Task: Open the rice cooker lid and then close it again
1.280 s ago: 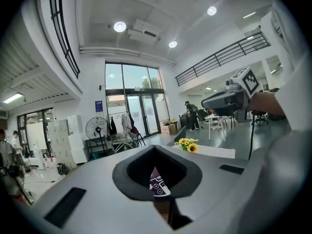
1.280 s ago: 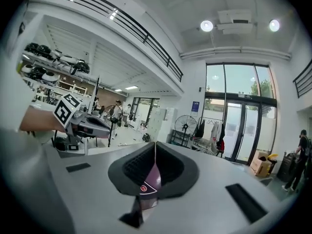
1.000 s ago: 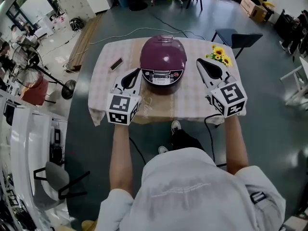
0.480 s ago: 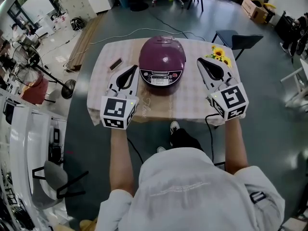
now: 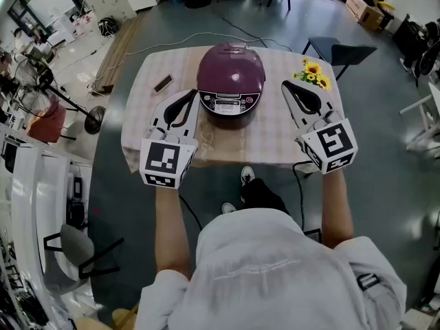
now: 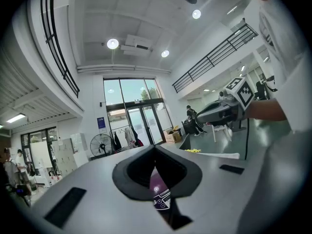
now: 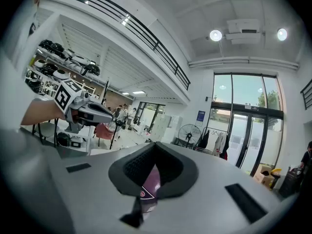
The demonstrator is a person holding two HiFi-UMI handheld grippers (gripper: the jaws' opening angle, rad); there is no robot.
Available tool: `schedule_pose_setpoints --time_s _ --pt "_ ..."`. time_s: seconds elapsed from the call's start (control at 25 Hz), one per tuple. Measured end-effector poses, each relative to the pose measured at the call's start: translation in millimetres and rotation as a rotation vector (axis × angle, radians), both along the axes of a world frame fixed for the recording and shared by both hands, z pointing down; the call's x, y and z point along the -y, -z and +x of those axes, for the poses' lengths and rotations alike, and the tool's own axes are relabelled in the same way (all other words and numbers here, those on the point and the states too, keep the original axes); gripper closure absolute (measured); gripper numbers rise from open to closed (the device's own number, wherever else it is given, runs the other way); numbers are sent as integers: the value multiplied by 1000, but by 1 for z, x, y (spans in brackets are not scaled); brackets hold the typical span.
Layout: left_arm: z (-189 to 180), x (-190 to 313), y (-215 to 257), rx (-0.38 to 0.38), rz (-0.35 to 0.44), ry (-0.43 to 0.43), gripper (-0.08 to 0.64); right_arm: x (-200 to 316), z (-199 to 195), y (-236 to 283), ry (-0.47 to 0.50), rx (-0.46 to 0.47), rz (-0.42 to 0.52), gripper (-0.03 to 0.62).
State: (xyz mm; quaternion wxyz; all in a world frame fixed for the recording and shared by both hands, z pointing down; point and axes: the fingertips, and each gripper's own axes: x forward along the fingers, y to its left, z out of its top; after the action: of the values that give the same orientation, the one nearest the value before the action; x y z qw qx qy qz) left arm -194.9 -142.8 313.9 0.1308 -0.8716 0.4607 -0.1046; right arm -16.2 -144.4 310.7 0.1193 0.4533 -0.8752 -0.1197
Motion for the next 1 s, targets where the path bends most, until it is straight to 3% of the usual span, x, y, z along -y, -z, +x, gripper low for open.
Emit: schedule_pose_setpoints --time_s 1.0 --pt "-10 -10 -27 -10 -64 23 545 -8 -19 -26 47 -60 -51 568"
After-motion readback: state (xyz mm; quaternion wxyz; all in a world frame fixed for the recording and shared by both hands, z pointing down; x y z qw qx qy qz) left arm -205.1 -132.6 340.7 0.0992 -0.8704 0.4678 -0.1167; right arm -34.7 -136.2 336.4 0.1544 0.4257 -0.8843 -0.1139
